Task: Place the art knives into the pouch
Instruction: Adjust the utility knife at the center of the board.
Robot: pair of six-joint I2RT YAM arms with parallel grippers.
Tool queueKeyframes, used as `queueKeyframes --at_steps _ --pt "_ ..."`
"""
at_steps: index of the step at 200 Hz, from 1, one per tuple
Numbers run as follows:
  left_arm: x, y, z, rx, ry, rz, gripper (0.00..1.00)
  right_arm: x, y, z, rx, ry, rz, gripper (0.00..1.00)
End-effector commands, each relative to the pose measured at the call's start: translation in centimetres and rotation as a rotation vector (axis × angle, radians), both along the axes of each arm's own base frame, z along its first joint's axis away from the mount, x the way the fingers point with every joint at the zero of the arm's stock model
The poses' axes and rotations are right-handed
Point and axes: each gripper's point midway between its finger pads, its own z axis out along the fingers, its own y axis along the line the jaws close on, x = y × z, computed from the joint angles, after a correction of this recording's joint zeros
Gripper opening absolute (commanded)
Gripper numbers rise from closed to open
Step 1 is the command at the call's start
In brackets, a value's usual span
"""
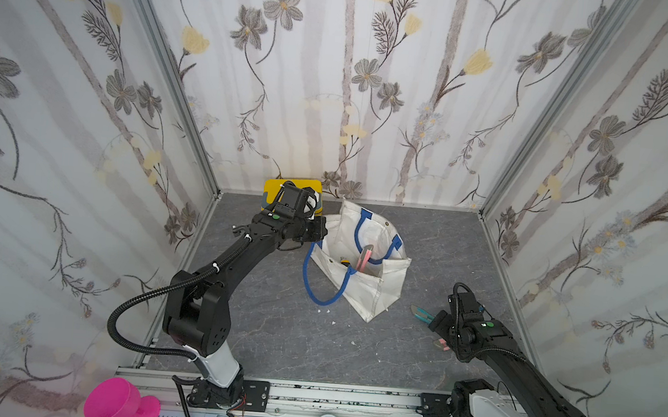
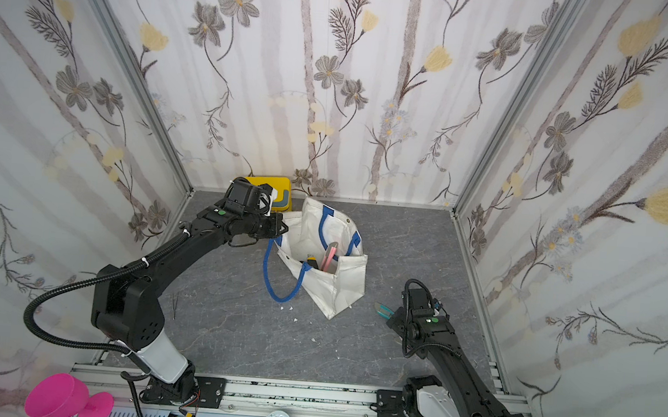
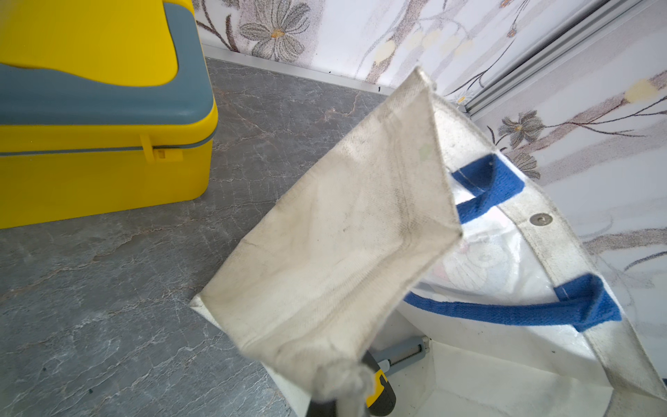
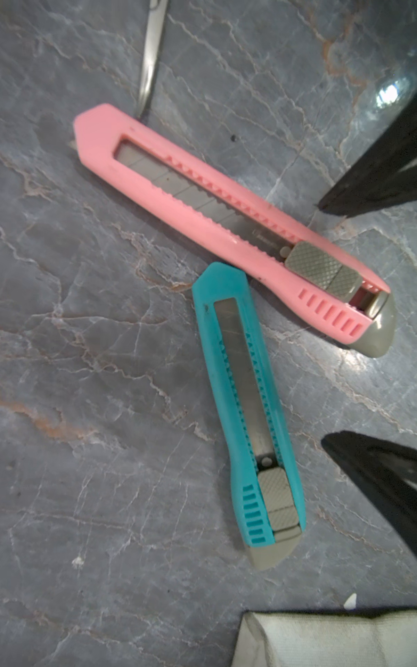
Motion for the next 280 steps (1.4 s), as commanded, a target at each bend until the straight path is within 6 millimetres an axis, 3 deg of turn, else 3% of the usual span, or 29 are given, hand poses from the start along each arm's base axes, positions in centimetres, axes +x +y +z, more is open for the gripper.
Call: queueKeyframes --at_steps 1,30,41,55,71,116,131,162,180,206,249,258,270,280 --pt "0.3 -0.3 0.6 -0.022 -0.021 -0.008 0.0 0.3 0.3 -0.1 0.022 -0.014 0.001 0.82" --pt "0.3 -0.3 0.5 -0.021 -0.021 -0.007 0.0 0.3 -0.2 -0.4 -0.002 -0.005 -0.003 0.79" --pt "0.3 -0.3 0.5 -0.02 -0.021 -0.008 0.0 0.3 -0.2 -0.7 0.004 -0.005 -0.002 0.7" --pt "0.3 -0.3 0.6 -0.02 -0.023 -0.007 0.0 0.1 -0.1 -1.2 0.008 0.003 0.0 0.66" --pt "0.3 -0.3 0.5 -0.018 -0.022 -0.005 0.0 -0.1 -0.2 -1.7 0.005 0.016 0.0 0.56" --pt "0.3 -0.3 0.5 -0.019 -0.021 -0.007 0.0 0.1 -0.3 -1.8 -0.003 0.012 0.006 0.54" --pt "0.3 -0.3 0.5 -0.018 -0.023 -0.006 0.0 0.4 -0.1 -1.8 0.0 0.008 0.016 0.42" --pt "0.3 -0.2 0.5 -0.017 -0.022 -0.004 0.0 0.8 -0.1 -1.9 -0.003 0.003 0.025 0.39" --pt "0.3 -0.2 0.5 -0.016 -0.024 -0.003 0.0 1.3 0.1 -1.5 0.002 -0.011 0.034 0.31" --pt "0.3 -0.2 0.5 -0.018 -0.022 -0.005 0.0 2.5 0.2 0.1 0.002 -0.072 0.04 0.3" --pt "0.3 -0.2 0.4 -0.017 -0.02 -0.003 0.0 5.5 0.2 5.2 -0.029 -0.211 0.076 0.27" --pt "0.3 -0.2 0.4 -0.017 -0.021 -0.004 0.0 5.8 0.1 5.5 -0.043 -0.21 0.084 0.31" --pt "0.3 -0.3 0.4 -0.017 -0.021 -0.005 0.0 5.7 0.2 5.3 -0.045 -0.183 0.095 0.45" --pt "0.3 -0.2 0.3 -0.016 -0.019 -0.004 0.0 5.2 0.1 4.6 -0.049 -0.143 0.097 0.46"
